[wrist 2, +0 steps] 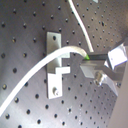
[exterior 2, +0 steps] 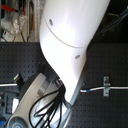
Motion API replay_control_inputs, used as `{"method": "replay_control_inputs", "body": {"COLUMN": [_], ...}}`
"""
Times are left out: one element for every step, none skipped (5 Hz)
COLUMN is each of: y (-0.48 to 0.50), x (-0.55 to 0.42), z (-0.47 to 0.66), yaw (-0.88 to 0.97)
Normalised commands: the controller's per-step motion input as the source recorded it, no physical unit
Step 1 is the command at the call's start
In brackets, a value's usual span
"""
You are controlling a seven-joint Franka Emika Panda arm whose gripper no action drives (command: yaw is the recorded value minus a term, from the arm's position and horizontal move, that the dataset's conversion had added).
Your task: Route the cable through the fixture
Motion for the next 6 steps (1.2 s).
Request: {"method": "replay_control_inputs", "body": {"y": [0.088, 0.099, 0.061, 0.104, 0.140, -0.027], "x": [-0.223, -0.252, -0.190, -0.236, -0.246, -0.229], "z": [0.04, 0.07, 0.11, 0.08, 0.01, -0.05], "yaw": [0.60, 0.56, 0.49, 0.50, 0.47, 0.15]}}
